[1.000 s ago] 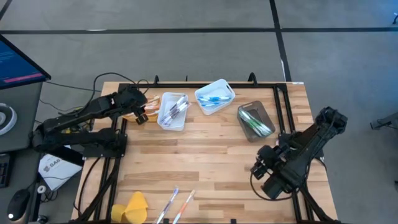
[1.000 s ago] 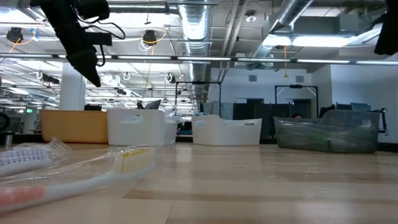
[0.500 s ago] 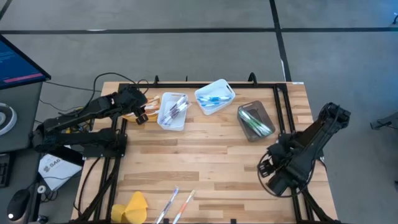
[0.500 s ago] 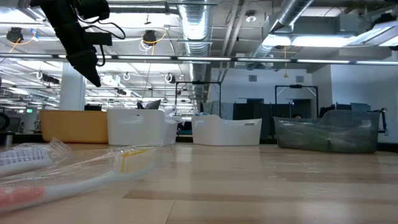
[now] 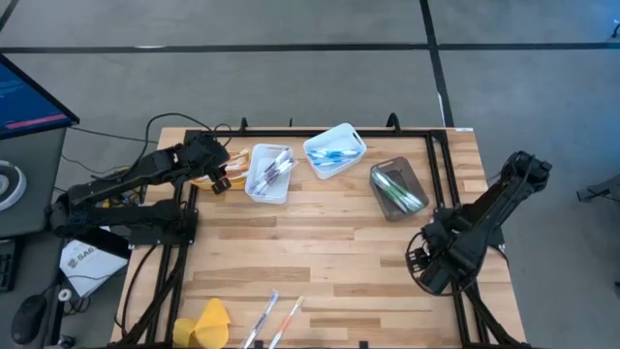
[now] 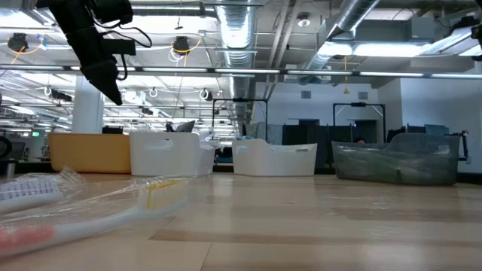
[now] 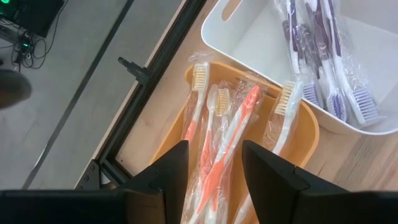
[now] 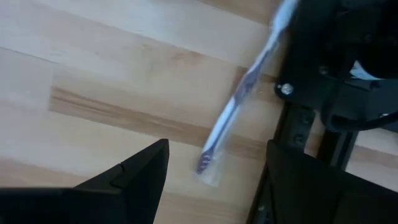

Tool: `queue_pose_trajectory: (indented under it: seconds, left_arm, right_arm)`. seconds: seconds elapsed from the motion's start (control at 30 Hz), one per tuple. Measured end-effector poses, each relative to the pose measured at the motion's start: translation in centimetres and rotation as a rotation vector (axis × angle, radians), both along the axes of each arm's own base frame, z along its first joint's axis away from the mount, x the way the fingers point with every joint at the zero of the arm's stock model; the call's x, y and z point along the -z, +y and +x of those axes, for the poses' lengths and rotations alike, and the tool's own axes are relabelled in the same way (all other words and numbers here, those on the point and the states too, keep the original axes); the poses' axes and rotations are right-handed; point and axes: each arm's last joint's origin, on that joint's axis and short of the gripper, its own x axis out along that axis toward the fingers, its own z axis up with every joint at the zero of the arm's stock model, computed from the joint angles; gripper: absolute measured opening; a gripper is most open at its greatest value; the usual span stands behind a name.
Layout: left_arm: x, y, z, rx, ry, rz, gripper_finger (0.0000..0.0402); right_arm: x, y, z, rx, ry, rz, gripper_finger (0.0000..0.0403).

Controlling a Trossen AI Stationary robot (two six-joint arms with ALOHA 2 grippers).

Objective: Pick & Place Toothbrushes
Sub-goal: Put the purple toothbrush into the left white bin

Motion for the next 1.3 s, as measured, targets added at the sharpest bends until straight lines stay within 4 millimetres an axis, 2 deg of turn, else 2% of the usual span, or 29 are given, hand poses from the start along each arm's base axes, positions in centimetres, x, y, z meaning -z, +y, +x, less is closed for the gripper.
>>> queue_pose_trajectory:
  seconds: [0.47,0.8,1.3]
  left_arm:
    - [0.0,0.0,0.0,-0.002,-0.002,-0.001,0.0142]
    - [0.0,0.0,0.0,-0.002,-0.002,-0.001,0.0142]
    - [0.0,0.0,0.0,-0.002,-0.002,-0.001,0.0142]
  right_arm:
    - [0.4,-0.2,-0.3,0.011,0.028,-0.014,0.0265]
    - [3.6,-1.2,-1.0,0.0,0.021,0.001,0.0265]
    - [6.6,-1.6,-1.5,0.026,-0.037,0.111,0.0265]
